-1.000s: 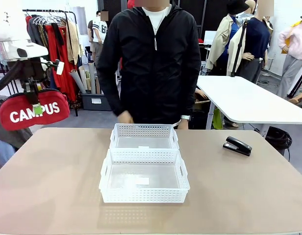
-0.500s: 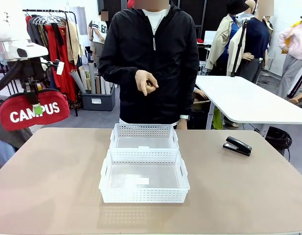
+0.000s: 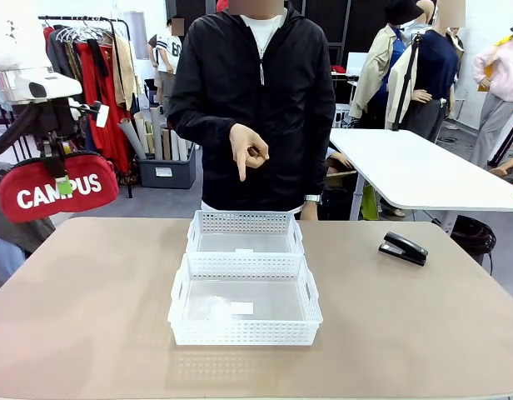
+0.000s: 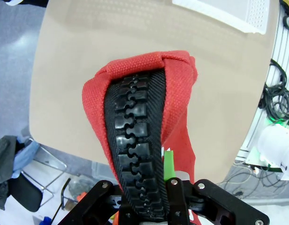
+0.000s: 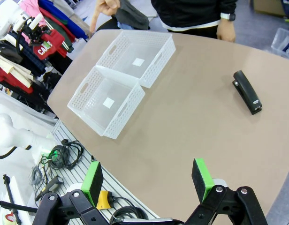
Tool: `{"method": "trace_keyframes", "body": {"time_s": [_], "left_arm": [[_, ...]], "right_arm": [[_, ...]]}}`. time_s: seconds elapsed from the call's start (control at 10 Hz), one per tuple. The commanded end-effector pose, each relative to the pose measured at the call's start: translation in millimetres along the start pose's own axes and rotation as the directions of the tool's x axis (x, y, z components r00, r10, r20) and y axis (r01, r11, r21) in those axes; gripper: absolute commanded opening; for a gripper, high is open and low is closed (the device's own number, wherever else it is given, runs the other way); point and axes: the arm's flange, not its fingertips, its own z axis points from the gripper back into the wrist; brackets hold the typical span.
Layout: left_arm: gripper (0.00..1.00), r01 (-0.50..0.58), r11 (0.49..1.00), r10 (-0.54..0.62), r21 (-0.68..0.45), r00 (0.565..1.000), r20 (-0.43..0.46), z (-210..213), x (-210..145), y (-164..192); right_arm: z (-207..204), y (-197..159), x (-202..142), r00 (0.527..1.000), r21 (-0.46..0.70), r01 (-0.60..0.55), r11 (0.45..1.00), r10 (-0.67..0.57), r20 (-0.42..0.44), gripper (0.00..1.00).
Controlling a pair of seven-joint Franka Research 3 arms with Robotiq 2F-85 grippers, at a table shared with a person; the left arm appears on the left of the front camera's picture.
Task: Distribute items into two baskets.
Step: Move the picked Pencil pouch towards the Organizing basket indicated by the person, stopping as directed.
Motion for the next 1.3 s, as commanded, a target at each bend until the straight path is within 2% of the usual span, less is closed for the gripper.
{"method": "trace_keyframes", "body": {"time_s": [0.0, 1.2], "left_arm": [[0.0, -0.01, 1.0, 0.01, 0.01, 1.0, 0.006, 3.1, 0.3, -1.2], [0.0, 0.006, 1.0, -0.006, -0.002, 1.0, 0.007, -0.7, 0.5, -2.3]], "right_arm": [[0.4, 0.0, 1.5, 1.0, 0.009, -0.009, 1.0, 0.009, 0.015, 1.0], [0.4, 0.0, 1.5, 1.0, 0.009, -0.009, 1.0, 0.009, 0.015, 1.0]]}}
